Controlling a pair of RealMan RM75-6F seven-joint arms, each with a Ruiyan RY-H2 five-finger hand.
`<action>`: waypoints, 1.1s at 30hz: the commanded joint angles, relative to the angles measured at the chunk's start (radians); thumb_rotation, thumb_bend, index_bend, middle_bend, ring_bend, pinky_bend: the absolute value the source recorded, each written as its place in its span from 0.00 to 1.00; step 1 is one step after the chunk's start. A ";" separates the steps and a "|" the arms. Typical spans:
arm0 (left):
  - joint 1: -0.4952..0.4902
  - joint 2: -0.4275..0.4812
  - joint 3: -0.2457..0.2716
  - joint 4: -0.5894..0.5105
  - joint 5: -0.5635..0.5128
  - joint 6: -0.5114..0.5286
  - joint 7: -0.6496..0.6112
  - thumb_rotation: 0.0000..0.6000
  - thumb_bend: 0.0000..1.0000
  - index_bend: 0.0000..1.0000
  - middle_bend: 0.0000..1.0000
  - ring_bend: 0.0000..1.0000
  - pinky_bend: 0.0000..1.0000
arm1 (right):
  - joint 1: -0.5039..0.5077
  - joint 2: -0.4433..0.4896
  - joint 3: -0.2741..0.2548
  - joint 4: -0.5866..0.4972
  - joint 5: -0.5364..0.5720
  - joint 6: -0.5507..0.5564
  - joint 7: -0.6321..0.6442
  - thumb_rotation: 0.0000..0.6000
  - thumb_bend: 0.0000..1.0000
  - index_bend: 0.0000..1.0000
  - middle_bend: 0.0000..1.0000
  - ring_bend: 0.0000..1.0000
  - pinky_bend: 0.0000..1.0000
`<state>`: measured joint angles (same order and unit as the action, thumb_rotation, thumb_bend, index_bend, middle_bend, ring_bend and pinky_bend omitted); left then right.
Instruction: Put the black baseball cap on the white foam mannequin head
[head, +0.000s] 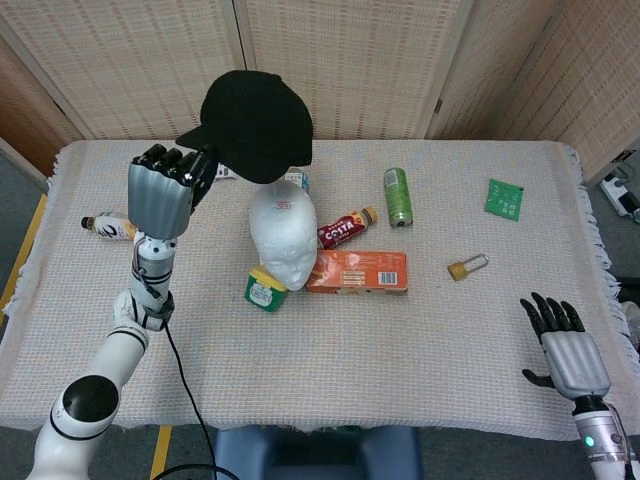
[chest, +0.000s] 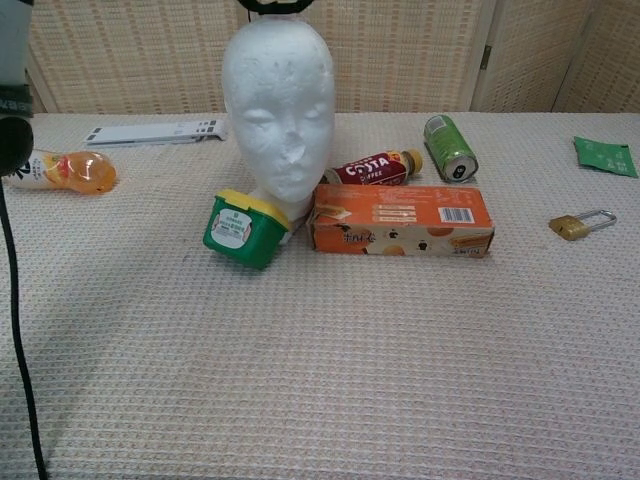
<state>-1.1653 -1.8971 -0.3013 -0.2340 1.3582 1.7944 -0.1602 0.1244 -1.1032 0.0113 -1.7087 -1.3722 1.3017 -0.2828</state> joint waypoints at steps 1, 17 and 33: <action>-0.040 -0.005 -0.005 -0.024 0.008 -0.001 0.030 1.00 0.52 0.73 1.00 1.00 1.00 | 0.002 0.003 0.005 0.002 0.007 -0.003 0.003 1.00 0.03 0.00 0.00 0.00 0.00; 0.090 -0.117 0.090 -0.011 0.068 -0.044 0.044 1.00 0.52 0.73 1.00 1.00 1.00 | -0.019 0.034 -0.014 -0.024 -0.068 0.050 0.047 1.00 0.03 0.00 0.00 0.00 0.00; 0.231 -0.143 0.130 0.052 0.083 -0.077 -0.058 1.00 0.53 0.73 1.00 1.00 1.00 | -0.022 0.024 -0.014 -0.020 -0.068 0.053 0.026 1.00 0.03 0.00 0.00 0.00 0.00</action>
<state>-0.9451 -2.0358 -0.1785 -0.1832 1.4357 1.7122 -0.2085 0.1033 -1.0788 -0.0026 -1.7288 -1.4394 1.3535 -0.2561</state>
